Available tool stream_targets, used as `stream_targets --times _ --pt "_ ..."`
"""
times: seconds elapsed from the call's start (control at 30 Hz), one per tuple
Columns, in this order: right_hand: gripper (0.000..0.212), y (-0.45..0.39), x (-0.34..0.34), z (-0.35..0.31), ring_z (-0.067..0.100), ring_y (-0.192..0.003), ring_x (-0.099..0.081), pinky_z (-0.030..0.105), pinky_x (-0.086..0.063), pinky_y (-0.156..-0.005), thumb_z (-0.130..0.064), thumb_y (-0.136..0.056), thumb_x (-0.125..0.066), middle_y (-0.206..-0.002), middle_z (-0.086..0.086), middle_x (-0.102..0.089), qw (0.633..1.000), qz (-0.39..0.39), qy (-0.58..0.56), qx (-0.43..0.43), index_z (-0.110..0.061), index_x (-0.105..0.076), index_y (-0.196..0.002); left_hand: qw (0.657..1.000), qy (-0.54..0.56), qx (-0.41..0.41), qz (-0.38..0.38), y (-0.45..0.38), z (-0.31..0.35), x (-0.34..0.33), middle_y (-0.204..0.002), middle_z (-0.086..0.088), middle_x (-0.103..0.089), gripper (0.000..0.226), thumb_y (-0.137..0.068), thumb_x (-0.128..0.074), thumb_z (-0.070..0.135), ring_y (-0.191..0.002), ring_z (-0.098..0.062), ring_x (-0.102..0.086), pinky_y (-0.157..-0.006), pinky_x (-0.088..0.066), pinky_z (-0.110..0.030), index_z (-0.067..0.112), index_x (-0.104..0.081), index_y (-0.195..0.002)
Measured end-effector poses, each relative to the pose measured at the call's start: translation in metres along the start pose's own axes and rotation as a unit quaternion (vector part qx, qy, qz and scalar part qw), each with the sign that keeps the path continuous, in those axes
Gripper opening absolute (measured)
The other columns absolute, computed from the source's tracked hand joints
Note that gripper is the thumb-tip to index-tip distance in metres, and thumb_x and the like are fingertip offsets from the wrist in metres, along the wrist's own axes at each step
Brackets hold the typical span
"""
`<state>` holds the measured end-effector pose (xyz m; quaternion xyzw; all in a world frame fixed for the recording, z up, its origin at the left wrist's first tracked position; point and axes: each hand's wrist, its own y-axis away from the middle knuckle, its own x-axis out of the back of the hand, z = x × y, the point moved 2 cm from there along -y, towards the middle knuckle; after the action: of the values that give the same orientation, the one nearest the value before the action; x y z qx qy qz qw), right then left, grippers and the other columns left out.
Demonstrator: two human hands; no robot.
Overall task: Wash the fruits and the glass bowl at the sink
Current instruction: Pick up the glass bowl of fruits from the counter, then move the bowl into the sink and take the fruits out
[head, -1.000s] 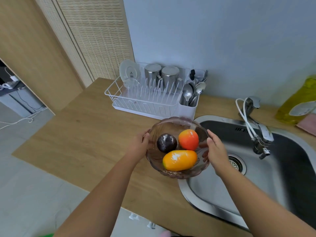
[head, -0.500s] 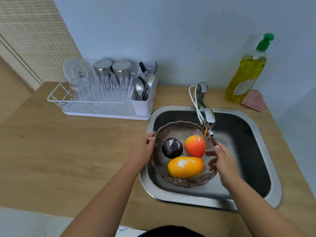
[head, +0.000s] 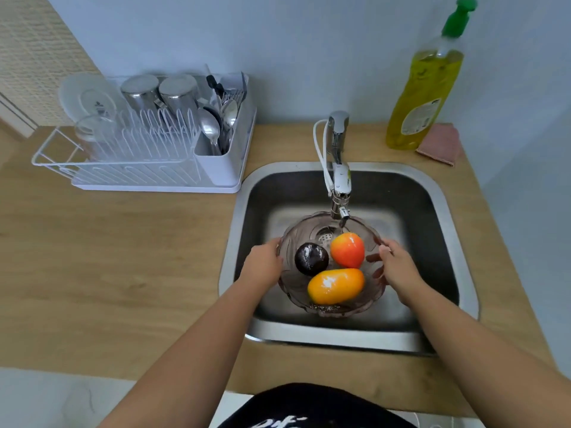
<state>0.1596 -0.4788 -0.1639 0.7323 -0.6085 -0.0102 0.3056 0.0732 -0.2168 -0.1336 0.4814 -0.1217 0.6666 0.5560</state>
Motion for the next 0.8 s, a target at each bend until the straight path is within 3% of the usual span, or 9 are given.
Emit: stream_targets --times 0.1,0.2,0.4,0.5,0.7,0.8 --pt "0.025 -0.008 -0.001 0.007 0.027 -0.077 -0.062 0.032 -0.048 -0.059 -0.026 -0.104 -0.035 -0.100 0.009 -0.069 0.999 -0.022 0.007 -0.031 -0.025 -0.054 -0.119 0.996 0.027 0.031 -0.074 -0.002 -0.009 -0.011 -0.117 -0.014 -0.069 0.063 -0.091 -0.061 0.012 -0.110 -0.031 -0.064 -0.097 -0.051 -0.036 0.021 -0.041 -0.150" --pt "0.023 -0.013 -0.003 0.009 0.026 -0.080 -0.063 0.033 -0.050 -0.063 -0.026 -0.104 -0.036 -0.102 0.009 -0.069 0.998 -0.044 0.006 -0.052 -0.025 -0.056 -0.116 0.994 0.030 0.041 -0.101 -0.002 -0.017 -0.015 -0.124 -0.013 -0.067 0.068 -0.091 -0.065 0.011 -0.115 -0.029 -0.062 -0.100 -0.045 -0.030 0.023 -0.037 -0.152" --pt "0.021 -0.021 -0.014 0.014 0.025 -0.072 -0.061 0.029 -0.047 -0.056 -0.025 -0.104 -0.037 -0.109 0.012 -0.068 0.994 -0.078 -0.007 -0.080 -0.032 -0.056 -0.105 0.995 -0.009 0.039 -0.090 -0.004 -0.022 -0.016 -0.121 -0.017 -0.066 0.068 -0.087 -0.064 0.008 -0.114 -0.035 -0.061 -0.101 -0.049 -0.038 0.021 -0.039 -0.149" --pt "0.020 -0.019 -0.021 0.013 0.026 -0.073 -0.061 0.032 -0.051 -0.056 -0.024 -0.104 -0.036 -0.108 0.013 -0.065 0.991 -0.093 -0.019 -0.094 -0.026 -0.054 -0.113 0.997 -0.019 0.035 -0.072 -0.006 -0.023 -0.015 -0.122 -0.018 -0.061 0.063 -0.086 -0.058 0.006 -0.113 -0.037 -0.060 -0.097 -0.051 -0.039 0.020 -0.043 -0.145" --pt "0.020 -0.016 -0.032 0.014 0.029 -0.083 -0.063 0.048 -0.057 -0.075 -0.023 -0.104 -0.035 -0.101 0.008 -0.062 0.987 -0.117 -0.025 -0.103 -0.025 -0.049 -0.118 0.997 -0.034 0.057 -0.049 -0.004 -0.023 -0.018 -0.149 -0.016 -0.029 0.065 -0.088 -0.053 0.001 -0.116 -0.039 -0.057 -0.102 -0.045 -0.038 0.013 -0.036 -0.149" --pt "0.021 -0.015 -0.035 0.013 0.030 -0.086 -0.064 0.049 -0.057 -0.076 -0.024 -0.104 -0.037 -0.103 0.007 -0.063 0.987 -0.118 -0.025 -0.102 -0.026 -0.050 -0.119 0.997 -0.024 0.046 -0.048 -0.004 -0.023 -0.017 -0.159 -0.013 -0.014 0.068 -0.088 -0.060 0.009 -0.132 -0.035 -0.047 -0.111 -0.040 -0.038 0.008 -0.033 -0.150"
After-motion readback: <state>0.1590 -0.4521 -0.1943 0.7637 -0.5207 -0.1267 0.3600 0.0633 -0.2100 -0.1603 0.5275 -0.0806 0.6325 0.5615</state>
